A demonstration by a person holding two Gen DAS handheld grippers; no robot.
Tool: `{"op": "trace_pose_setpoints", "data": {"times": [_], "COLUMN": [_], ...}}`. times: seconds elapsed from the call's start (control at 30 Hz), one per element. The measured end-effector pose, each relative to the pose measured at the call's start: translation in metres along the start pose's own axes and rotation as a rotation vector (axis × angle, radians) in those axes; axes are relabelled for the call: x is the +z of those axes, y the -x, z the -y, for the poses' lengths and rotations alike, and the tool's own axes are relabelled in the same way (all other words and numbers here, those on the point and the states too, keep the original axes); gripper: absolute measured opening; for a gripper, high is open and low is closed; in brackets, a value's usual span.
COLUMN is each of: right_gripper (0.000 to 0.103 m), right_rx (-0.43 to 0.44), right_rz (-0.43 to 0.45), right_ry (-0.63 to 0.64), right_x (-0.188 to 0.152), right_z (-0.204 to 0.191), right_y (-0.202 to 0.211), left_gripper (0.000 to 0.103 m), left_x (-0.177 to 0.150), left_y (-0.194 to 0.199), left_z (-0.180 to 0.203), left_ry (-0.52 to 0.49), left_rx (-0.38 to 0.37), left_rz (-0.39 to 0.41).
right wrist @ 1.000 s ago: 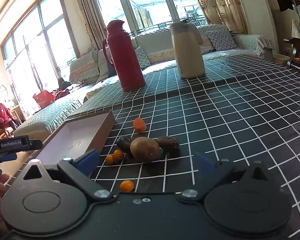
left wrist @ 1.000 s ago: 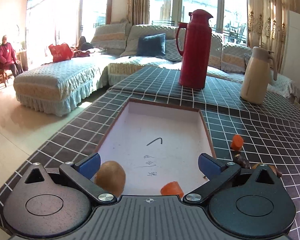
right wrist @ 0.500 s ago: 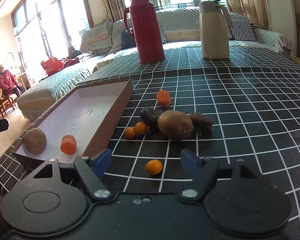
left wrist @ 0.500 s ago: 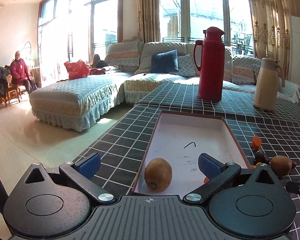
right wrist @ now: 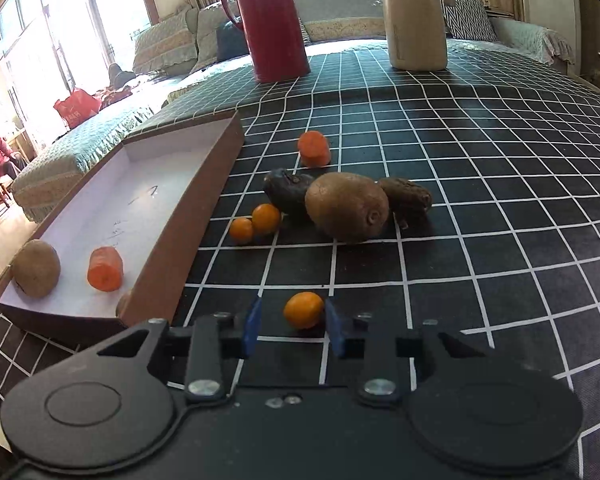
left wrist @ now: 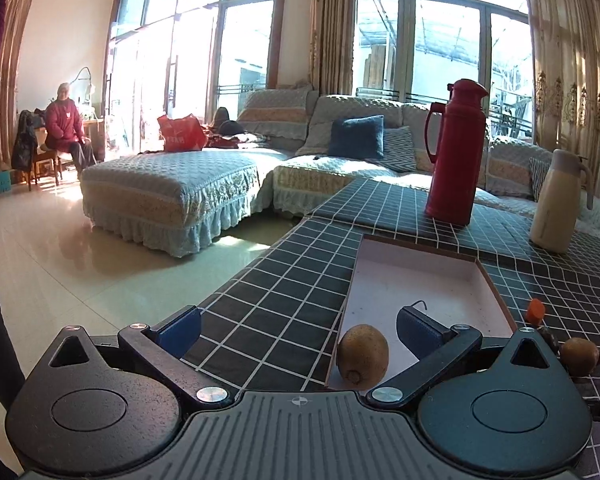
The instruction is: Organize fruits
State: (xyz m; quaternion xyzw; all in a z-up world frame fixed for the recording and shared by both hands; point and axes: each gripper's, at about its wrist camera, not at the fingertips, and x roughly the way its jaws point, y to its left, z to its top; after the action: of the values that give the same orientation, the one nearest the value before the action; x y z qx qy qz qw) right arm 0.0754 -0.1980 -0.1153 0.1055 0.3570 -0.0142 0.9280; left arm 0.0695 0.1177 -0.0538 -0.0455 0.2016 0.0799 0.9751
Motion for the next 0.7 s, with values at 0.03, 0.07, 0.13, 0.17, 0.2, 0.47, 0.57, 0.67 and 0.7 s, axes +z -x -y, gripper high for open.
{"op": "trace_pose_setpoints", "data": {"times": [0.03,0.07,0.13,0.17,0.2,0.47,0.57,0.67,0.7], "right_gripper": [0.029,0.027,0.020,0.019,0.019,0.019,0.019,0.019,0.019], "right_rx": [-0.008,-0.016,-0.029,-0.030,-0.026,0.081,0.174,0.251,0.264], "right_rz": [0.002,0.004,0.006,0.008,0.010,0.100,0.129,0.134,0.134], "right_ry": [0.006,0.013,0.021,0.021,0.019,0.042,0.062,0.075,0.093], "right_x": [0.000,0.000,-0.001,0.000,0.000,0.007,0.010,0.015,0.016], "right_z": [-0.001,-0.002,-0.004,-0.003,-0.003,-0.017,-0.033,-0.054,-0.063], "right_y": [-0.001,-0.001,-0.001,-0.002,-0.001,0.019,0.027,0.027,0.025], "left_gripper": [0.103,0.103,0.103,0.103,0.103,0.103,0.103,0.103,0.103], "left_x": [0.000,-0.001,-0.002,-0.002,-0.002,-0.003,-0.004,-0.004,-0.004], "left_y": [-0.001,-0.001,-0.003,-0.003,-0.003,-0.003,-0.003,-0.003,-0.004], "left_z": [-0.001,-0.002,-0.002,-0.001,-0.001,-0.001,-0.004,-0.008,-0.010], "left_ry": [0.006,0.011,0.015,0.016,0.015,0.022,0.028,0.037,0.042], "left_rx": [-0.002,-0.002,-0.004,-0.005,-0.005,-0.003,0.003,0.007,0.010], "left_rz": [-0.002,-0.003,-0.002,-0.003,-0.002,-0.004,-0.005,-0.010,-0.012]}}
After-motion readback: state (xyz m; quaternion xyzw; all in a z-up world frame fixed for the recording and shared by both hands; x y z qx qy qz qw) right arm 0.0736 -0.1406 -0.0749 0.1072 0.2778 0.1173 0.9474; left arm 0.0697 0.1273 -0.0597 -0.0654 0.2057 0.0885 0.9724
